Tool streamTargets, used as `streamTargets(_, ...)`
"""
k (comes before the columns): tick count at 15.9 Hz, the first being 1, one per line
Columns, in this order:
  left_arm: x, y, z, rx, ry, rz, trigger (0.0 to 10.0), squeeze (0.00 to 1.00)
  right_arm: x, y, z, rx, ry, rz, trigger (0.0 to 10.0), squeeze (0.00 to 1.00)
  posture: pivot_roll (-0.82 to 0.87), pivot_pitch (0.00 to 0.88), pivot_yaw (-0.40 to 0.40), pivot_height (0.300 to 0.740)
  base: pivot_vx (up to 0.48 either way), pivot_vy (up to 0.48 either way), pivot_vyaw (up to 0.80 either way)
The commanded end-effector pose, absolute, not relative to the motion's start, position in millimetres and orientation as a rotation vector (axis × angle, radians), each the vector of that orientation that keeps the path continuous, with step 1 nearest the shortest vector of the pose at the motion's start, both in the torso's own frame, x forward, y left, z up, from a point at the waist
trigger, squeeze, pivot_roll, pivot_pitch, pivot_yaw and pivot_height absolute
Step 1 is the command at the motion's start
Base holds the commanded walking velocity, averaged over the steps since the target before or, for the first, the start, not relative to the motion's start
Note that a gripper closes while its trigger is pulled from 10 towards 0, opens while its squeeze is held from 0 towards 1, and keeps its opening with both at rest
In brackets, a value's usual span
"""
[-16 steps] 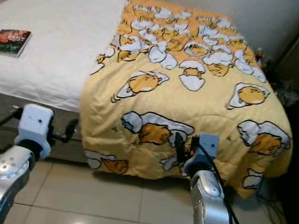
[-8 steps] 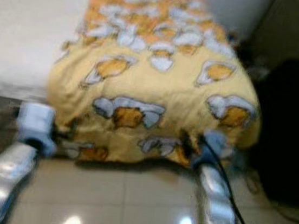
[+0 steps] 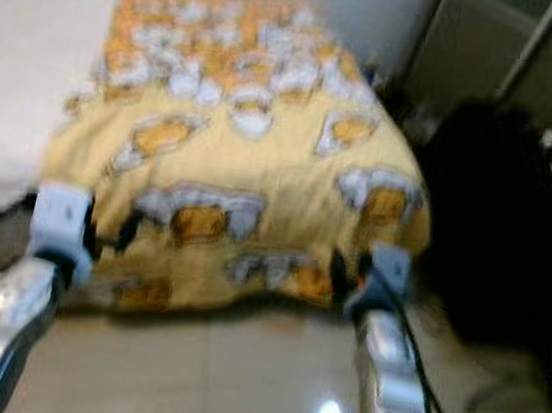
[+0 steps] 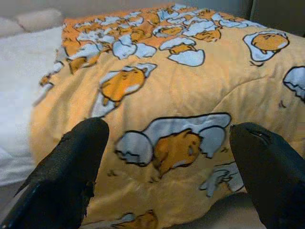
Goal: Clean up the room
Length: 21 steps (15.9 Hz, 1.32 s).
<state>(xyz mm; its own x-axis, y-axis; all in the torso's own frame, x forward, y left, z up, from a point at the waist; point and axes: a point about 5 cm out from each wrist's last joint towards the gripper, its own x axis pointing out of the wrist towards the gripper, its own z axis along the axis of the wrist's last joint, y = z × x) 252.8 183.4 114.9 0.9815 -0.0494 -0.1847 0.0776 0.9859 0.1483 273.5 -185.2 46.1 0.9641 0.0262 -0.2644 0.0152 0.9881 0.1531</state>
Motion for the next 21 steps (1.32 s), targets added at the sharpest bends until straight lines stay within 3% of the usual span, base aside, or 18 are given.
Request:
streamTargets(1,253,178,115,0.147,0.18,-0.083,10.0,0.0,276,-189,49,0.138,0.258,-0.01,10.0,0.0,0.03,0.0,-0.024,0.74,0.345,0.0,-0.8)
streamTargets(14,262,181,114,0.149,0.185,-0.092,10.0,0.0,282,-212,24,0.156,0.286,-0.076,10.0,0.0,0.0,0.0,0.022,0.74,0.345,0.0,-0.8)
streamTargets(16,264,181,113,0.138,0.18,-0.096,10.0,0.0,282,-215,37,0.169,0.178,-0.086,10.0,0.0,-0.01,0.0,0.032,0.74,0.337,0.0,-0.8)
streamTargets(21,259,173,107,0.149,0.189,-0.218,10.0,0.0,283,-190,96,0.124,-0.102,-0.05,10.0,0.0,-0.02,0.0,0.026,0.74,0.32,0.0,-0.8)
